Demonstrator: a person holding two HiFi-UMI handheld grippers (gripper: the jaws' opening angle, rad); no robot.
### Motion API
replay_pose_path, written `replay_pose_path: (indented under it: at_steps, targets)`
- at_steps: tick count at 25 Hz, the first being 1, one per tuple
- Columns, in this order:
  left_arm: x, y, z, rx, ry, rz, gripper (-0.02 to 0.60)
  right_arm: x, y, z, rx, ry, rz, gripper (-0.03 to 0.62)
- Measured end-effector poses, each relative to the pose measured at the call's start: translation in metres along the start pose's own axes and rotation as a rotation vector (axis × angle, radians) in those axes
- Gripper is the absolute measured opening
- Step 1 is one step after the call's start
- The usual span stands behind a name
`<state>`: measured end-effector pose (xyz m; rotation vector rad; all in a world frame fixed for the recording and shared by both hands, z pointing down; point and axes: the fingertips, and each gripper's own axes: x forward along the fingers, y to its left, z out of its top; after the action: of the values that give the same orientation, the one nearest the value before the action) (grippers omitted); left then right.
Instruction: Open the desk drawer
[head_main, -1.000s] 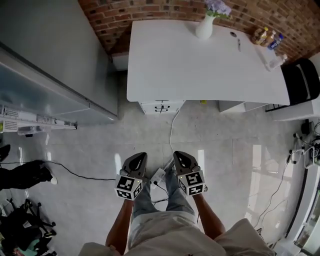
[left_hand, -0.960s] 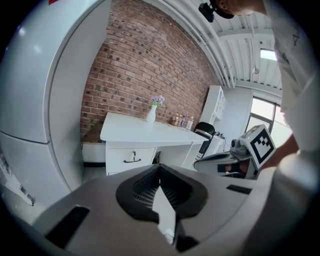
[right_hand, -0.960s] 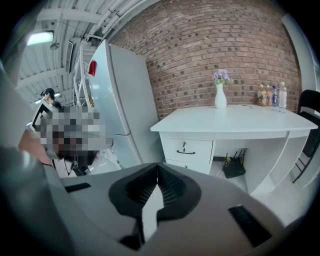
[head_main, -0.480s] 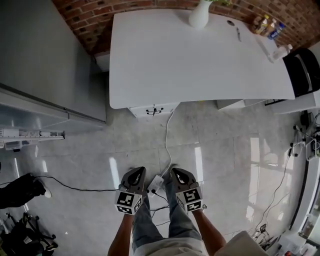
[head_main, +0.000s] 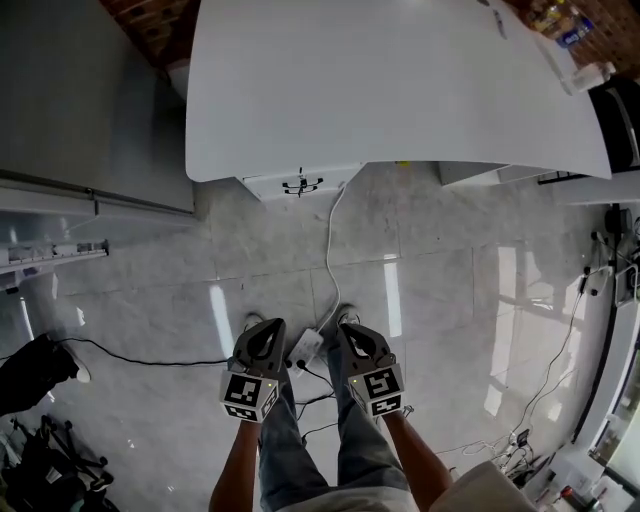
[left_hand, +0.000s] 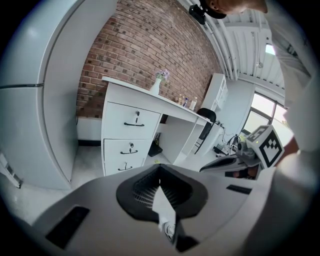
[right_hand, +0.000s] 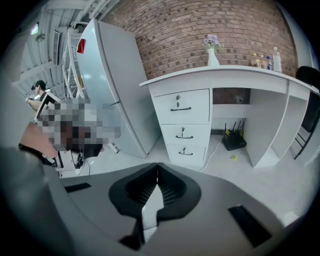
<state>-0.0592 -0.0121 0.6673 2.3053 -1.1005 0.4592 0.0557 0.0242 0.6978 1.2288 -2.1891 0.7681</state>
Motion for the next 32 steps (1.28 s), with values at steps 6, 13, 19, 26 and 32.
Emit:
replay_pose_path:
  at_steps: [6, 13, 19, 26, 32]
  targets:
    - [0.015, 0.009, -0.019, -0.016, 0.011, 0.001, 0.012, 0.013, -0.006, -0.022, 0.055, 0.023, -0.001, 0.017]
    - [0.020, 0.018, -0.012, -0.020, -0.006, 0.014, 0.012, 0.025, -0.012, -0.001, 0.237, -0.061, 0.040, 0.017]
    - [0.020, 0.023, -0.003, -0.016, -0.023, 0.012, 0.012, 0.014, -0.070, 0.034, 1.550, -0.756, 0.456, 0.023]
    - [0.020, 0.023, -0.002, -0.014, -0.023, 0.010, 0.012, 0.028, -0.071, 0.025, 1.557, -0.737, 0.432, 0.023]
    - [0.020, 0.023, -0.005, -0.019, -0.019, 0.007, 0.012, 0.036, -0.070, 0.013, 1.565, -0.714, 0.398, 0.181]
